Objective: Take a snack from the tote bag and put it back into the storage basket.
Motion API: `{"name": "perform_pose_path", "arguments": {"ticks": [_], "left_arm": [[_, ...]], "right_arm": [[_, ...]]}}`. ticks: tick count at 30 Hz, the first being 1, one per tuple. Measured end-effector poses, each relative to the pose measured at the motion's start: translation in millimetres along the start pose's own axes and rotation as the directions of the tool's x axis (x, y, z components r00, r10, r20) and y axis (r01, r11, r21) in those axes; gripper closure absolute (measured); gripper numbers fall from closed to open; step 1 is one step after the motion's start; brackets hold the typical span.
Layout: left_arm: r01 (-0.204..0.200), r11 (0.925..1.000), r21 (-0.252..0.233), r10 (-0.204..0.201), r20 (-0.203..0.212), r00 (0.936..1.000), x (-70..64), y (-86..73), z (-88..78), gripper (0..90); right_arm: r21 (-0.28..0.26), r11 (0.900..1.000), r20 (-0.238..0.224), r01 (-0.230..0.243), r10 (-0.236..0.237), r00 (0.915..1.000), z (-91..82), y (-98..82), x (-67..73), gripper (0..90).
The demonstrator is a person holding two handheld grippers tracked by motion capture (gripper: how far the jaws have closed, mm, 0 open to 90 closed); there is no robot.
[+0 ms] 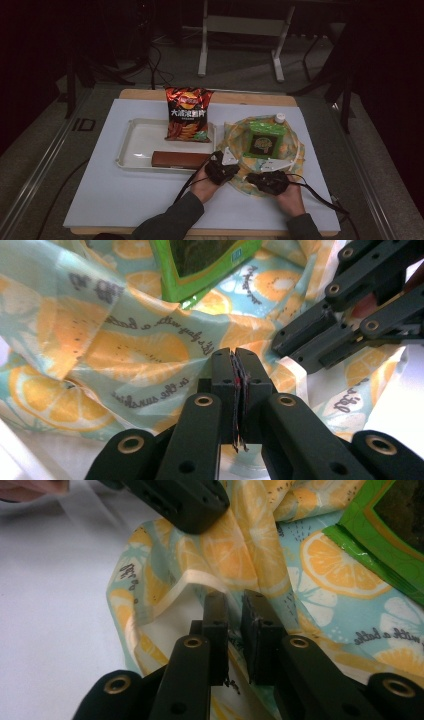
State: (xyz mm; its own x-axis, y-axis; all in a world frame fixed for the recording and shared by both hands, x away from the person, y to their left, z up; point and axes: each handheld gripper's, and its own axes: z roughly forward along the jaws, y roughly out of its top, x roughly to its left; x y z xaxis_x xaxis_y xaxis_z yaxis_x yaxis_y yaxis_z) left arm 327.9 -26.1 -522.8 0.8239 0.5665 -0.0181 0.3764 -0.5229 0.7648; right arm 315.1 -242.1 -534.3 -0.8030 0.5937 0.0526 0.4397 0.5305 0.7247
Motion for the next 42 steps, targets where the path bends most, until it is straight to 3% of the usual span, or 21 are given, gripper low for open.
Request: {"name": "perform_pose_path", "arguments": {"ticks": [8, 17, 31, 38, 42], "left_arm": [[0.005, 1.0, 0.006, -0.005, 0.013, 0.9999, 1.0, -7.2, 7.4, 83.4], [-0.024, 0.9995, 0.018, 0.024, 0.001, 0.9997, -3.9, -10.6, 11.9, 85.5], [-0.037, 0.9992, 0.015, 0.038, -0.007, 0.9993, -6.4, -11.7, 12.8, 87.0], [-0.052, 0.9985, 0.014, 0.053, -0.018, 0.9985, -8.2, -11.9, 13.0, 88.7], [-0.041, 0.9991, 0.016, 0.041, -0.004, 0.9992, -6.0, -12.0, 12.8, 88.9]], "right_arm": [[0.014, 1.0, 0.0, 0.01, -0.01, 0.9999, -1.1, 1.2, -0.1, 78.9], [0.038, 0.999, 0.014, 0.029, -0.03, 0.9995, -8.5, 5.6, -0.7, 73.4], [-0.024, 1.0, 0.059, 0.0, 0.002, 0.9983, -36.6, 14.9, -11.0, 70.9], [-0.06, 0.998, 0.091, -0.019, 0.024, 0.9956, -51.5, 19.0, -23.1, 70.5], [-0.066, 0.997, 0.108, -0.03, 0.037, 0.9935, -57.0, 20.4, -31.0, 70.4]]}}
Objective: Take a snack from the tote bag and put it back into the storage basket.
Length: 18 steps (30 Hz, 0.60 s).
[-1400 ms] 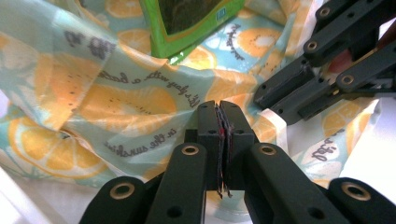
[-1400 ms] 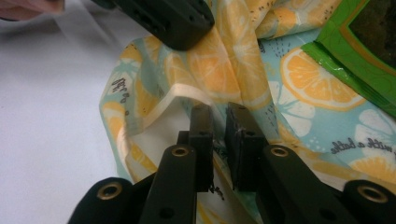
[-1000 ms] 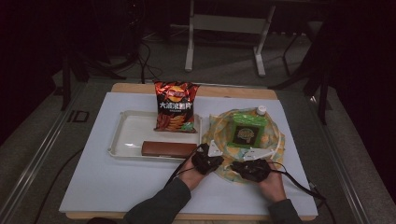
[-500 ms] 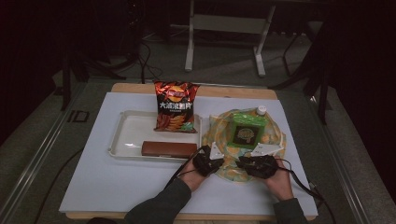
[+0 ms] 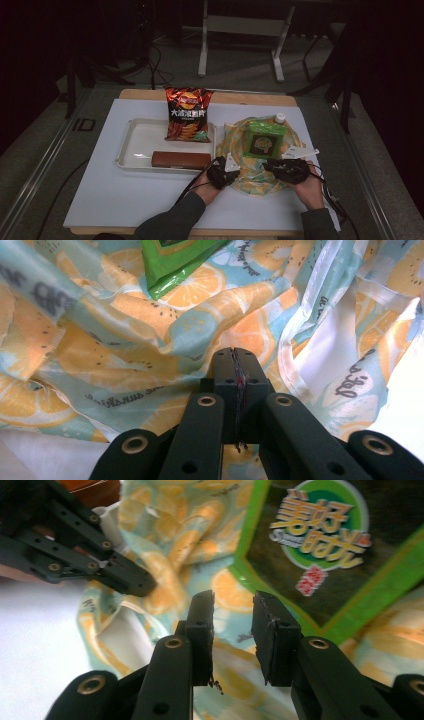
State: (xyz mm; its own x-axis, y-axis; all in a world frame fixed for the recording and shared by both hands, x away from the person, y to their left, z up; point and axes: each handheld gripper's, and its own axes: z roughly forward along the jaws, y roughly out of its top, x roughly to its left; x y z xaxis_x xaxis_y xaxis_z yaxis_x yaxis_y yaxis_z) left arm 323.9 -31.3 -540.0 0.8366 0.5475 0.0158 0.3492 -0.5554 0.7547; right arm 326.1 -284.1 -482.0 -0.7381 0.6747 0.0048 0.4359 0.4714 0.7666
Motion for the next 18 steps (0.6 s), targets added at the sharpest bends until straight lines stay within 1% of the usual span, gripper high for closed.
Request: {"name": "perform_pose_path", "arguments": {"ticks": [6, 11, 15, 18], "left_arm": [[0.004, 1.0, -0.004, -0.004, 0.0, 1.0, -0.4, -0.1, 0.2, 89.0], [0.005, 1.0, -0.003, -0.005, 0.002, 1.0, -0.1, -0.1, 0.3, 89.0], [0.008, 1.0, -0.005, -0.008, 0.004, 1.0, 0.1, -0.2, 0.4, 89.0], [0.009, 0.9999, -0.005, -0.009, 0.005, 0.9999, 0.3, -0.2, 0.5, 89.0]], "right_arm": [[-0.022, 1.0, -0.003, -0.02, 0.02, 0.9998, -3.7, 3.2, -14.0, 70.0], [-0.028, 0.999, 0.008, -0.035, 0.035, 0.9994, -7.9, 6.3, -23.4, 69.6], [-0.046, 0.997, 0.015, -0.054, 0.055, 0.9984, -13.1, 8.4, -30.3, 67.1], [-0.055, 0.997, 0.021, -0.063, 0.065, 0.9977, -15.8, 11.3, -34.9, 66.8]]}}
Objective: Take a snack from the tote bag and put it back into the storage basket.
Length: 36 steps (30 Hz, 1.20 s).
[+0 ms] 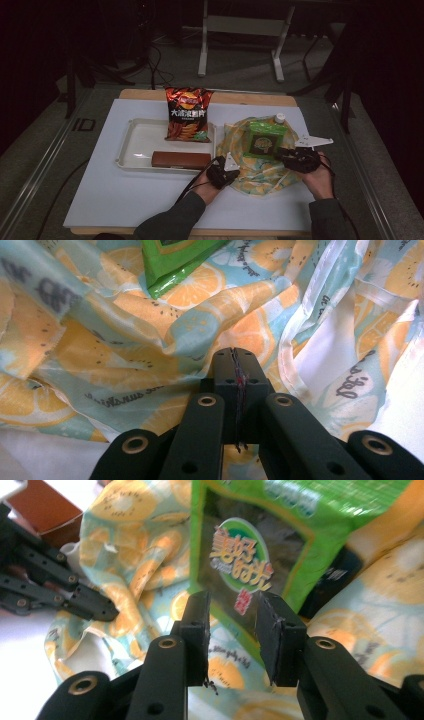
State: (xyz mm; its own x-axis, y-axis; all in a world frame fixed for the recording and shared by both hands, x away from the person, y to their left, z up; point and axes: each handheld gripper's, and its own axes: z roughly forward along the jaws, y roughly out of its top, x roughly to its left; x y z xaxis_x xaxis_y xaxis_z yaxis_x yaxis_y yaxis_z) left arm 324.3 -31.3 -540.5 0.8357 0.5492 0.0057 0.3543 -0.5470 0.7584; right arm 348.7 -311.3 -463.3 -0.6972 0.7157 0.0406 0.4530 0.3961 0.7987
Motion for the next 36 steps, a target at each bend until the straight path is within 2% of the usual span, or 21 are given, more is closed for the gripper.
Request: {"name": "perform_pose_path", "arguments": {"ticks": [11, 15, 21, 28, 36], "left_arm": [[-0.005, 1.0, 0.002, 0.005, -0.002, 1.0, -0.4, 0.1, -0.2, 89.0], [-0.005, 1.0, 0.002, 0.005, -0.001, 1.0, -0.4, 0.0, -0.2, 89.0], [-0.012, 0.9999, 0.002, 0.012, -0.005, 0.9999, -1.1, 0.0, -0.2, 89.0], [-0.011, 0.9999, 0.003, 0.011, -0.005, 0.9999, -1.4, 0.1, -0.2, 88.9], [-0.015, 0.9999, 0.001, 0.015, -0.008, 0.9999, -1.9, 0.0, -0.1, 88.9]], "right_arm": [[-0.042, 0.999, 0.02, -0.019, 0.019, 0.9996, -3.9, 23.9, -15.7, 66.2], [-0.041, 0.999, 0.029, -0.026, 0.027, 0.9992, -3.5, 30.9, -19.0, 66.2], [-0.069, 0.997, 0.018, -0.039, 0.04, 0.999, -9.7, 30.1, -21.9, 63.9], [-0.088, 0.994, 0.05, -0.062, 0.066, 0.9966, -14.9, 32.7, -30.5, 60.0], [-0.086, 0.992, 0.083, -0.088, 0.095, 0.992, -8.5, 39.8, -42.6, 55.4]]}}
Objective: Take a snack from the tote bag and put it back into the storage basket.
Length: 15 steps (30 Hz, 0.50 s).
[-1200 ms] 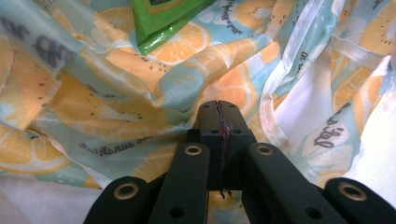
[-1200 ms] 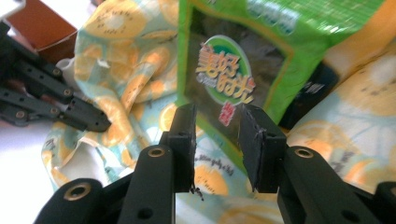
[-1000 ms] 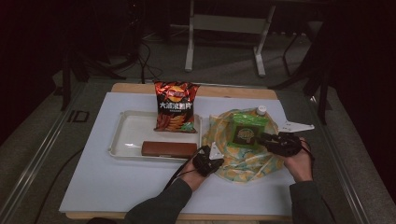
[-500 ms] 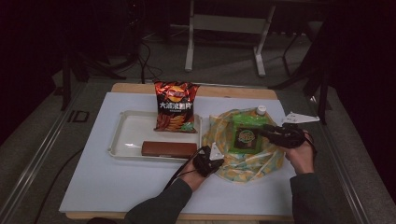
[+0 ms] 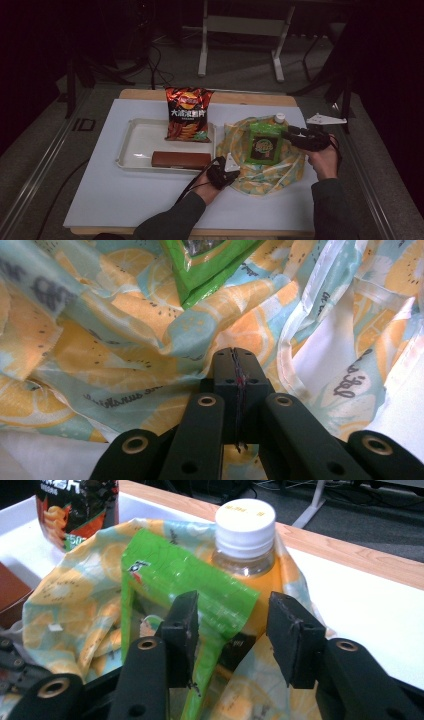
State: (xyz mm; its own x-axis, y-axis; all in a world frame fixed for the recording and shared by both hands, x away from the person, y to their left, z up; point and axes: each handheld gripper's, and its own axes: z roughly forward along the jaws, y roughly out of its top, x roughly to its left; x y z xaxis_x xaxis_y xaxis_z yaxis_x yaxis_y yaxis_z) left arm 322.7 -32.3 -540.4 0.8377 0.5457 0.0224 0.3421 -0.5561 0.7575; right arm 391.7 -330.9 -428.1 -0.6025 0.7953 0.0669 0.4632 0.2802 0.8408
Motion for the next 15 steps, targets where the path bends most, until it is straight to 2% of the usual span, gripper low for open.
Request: {"name": "perform_pose_path", "arguments": {"ticks": [7, 15], "left_arm": [[-0.003, 1.0, 0.001, 0.003, -0.001, 1.0, -0.1, 0.0, -0.1, 89.0], [-0.006, 1.0, 0.001, 0.006, -0.002, 1.0, -0.3, 0.0, -0.1, 88.9]], "right_arm": [[-0.003, 1.0, -0.04, -0.022, 0.022, 0.999, 8.4, 2.9, -4.3, 56.2], [-0.014, 0.998, -0.078, -0.055, 0.054, 0.9955, 11.5, 1.8, -9.2, 65.1]]}}
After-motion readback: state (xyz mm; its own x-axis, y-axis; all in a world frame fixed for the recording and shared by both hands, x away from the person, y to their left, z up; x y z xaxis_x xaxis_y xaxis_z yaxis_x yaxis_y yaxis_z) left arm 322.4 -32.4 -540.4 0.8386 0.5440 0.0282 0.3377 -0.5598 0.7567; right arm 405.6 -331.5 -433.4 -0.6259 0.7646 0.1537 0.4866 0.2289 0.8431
